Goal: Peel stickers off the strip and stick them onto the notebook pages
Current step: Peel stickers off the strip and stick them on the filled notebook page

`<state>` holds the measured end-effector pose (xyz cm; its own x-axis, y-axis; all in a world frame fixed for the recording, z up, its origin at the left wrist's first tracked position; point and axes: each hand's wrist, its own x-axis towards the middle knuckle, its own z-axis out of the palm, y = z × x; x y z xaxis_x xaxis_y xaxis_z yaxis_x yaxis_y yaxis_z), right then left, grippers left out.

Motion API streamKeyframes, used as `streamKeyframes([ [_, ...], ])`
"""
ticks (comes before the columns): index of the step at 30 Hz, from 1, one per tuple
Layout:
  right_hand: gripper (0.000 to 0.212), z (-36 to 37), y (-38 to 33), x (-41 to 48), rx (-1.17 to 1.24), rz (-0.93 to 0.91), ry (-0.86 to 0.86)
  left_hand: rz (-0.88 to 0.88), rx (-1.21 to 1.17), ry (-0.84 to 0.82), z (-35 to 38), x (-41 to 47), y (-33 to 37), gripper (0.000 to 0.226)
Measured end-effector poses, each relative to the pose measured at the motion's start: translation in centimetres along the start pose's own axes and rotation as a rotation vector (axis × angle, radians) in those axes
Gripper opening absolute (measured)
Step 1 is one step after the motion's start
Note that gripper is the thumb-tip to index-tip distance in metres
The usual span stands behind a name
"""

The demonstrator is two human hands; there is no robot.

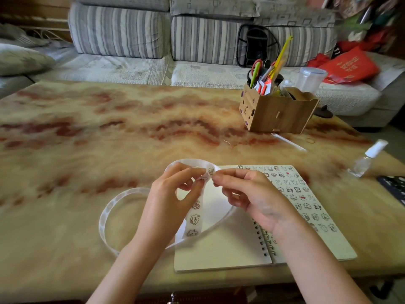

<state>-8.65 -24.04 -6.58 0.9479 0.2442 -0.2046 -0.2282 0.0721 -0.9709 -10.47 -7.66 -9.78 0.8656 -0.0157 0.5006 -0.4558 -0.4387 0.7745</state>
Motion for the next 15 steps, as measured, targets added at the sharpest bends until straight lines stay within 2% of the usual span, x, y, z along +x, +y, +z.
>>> streamKeyframes([
  [9, 0.015, 0.16, -0.08, 0.07, 0.108, 0.094, -0.001, -0.005, 0.004, -0.004, -0.02, -0.08, -0.11, 0.033],
  [15, 0.016, 0.35, -0.01, -0.08, 0.048, 0.035, 0.053, 0.009, 0.015, -0.015, -0.03, -0.13, -0.22, 0.029],
])
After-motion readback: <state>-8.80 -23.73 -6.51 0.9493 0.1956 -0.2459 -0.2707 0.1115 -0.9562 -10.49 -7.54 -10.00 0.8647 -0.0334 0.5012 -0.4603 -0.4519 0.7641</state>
